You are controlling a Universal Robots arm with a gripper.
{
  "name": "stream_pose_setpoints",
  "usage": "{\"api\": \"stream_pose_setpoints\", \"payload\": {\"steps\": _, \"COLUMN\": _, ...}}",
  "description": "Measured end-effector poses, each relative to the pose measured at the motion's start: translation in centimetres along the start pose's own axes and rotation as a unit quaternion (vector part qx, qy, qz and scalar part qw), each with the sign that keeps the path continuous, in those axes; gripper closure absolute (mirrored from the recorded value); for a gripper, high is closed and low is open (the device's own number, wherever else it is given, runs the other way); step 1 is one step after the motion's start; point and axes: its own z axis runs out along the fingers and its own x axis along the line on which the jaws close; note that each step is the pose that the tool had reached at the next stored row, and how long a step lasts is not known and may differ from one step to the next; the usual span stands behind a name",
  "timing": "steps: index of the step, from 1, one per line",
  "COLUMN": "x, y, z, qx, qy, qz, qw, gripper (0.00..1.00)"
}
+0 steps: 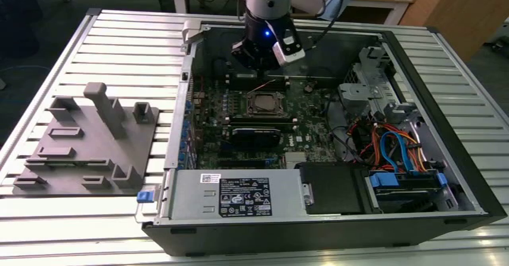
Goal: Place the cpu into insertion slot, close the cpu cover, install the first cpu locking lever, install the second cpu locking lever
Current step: 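Install the first cpu locking lever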
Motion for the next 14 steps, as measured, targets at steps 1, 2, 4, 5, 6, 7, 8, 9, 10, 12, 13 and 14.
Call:
{"api": "stream_pose_setpoints", "payload": {"steps": 1, "x": -0.03, "y": -0.01, "z": 0.18, "qx": 0.0, "qy": 0.0, "qz": 0.0, "qw": 1.0, "gripper": 0.9}}
{"api": "stream_pose_setpoints", "payload": {"steps": 2, "x": -0.07, "y": 0.01, "z": 0.36, "qx": 0.0, "qy": 0.0, "qz": 0.0, "qw": 1.0, "gripper": 0.9}}
{"api": "stream_pose_setpoints", "payload": {"steps": 4, "x": -0.1, "y": 0.07, "z": 0.59, "qx": 0.0, "qy": 0.0, "qz": 0.0, "qw": 1.0, "gripper": 0.9}}
{"api": "stream_pose_setpoints", "payload": {"steps": 5, "x": -0.13, "y": 0.11, "z": 0.65, "qx": 0.0001, "qy": 0.0, "qz": 0.0, "qw": 1.0, "gripper": 0.9}}
{"api": "stream_pose_setpoints", "payload": {"steps": 6, "x": -0.15, "y": 0.13, "z": 0.71, "qx": -0.0001, "qy": 0.0, "qz": 0.0, "qw": 1.0, "gripper": 0.9}}
{"api": "stream_pose_setpoints", "payload": {"steps": 7, "x": -0.16, "y": 0.17, "z": 0.76, "qx": -0.0002, "qy": 0.0, "qz": 0.0, "qw": 1.0, "gripper": 0.9}}
{"api": "stream_pose_setpoints", "payload": {"steps": 8, "x": -0.17, "y": 0.21, "z": 0.84, "qx": -0.0003, "qy": 0.0, "qz": 0.0, "qw": 1.0, "gripper": 0.9}}
{"api": "stream_pose_setpoints", "payload": {"steps": 9, "x": -0.21, "y": 0.25, "z": 0.94, "qx": -0.0004, "qy": 0.0, "qz": 0.0, "qw": 1.0, "gripper": 0.9}}
{"api": "stream_pose_setpoints", "payload": {"steps": 10, "x": -0.24, "y": 0.29, "z": 1.03, "qx": -0.0004, "qy": 0.0, "qz": 0.0, "qw": 1.0, "gripper": 0.9}}
{"api": "stream_pose_setpoints", "payload": {"steps": 12, "x": -0.32, "y": 0.37, "z": 1.12, "qx": -0.0004, "qy": 0.0, "qz": 0.0, "qw": 1.0, "gripper": 0.9}}
{"api": "stream_pose_setpoints", "payload": {"steps": 13, "x": -0.36, "y": 0.39, "z": 1.13, "qx": -0.0004, "qy": 0.0, "qz": 0.0, "qw": 1.0, "gripper": 0.9}}
{"api": "stream_pose_setpoints", "payload": {"steps": 14, "x": -0.4, "y": 0.41, "z": 1.14, "qx": -0.0004, "qy": 0.0, "qz": 0.0, "qw": 1.0, "gripper": 0.9}}
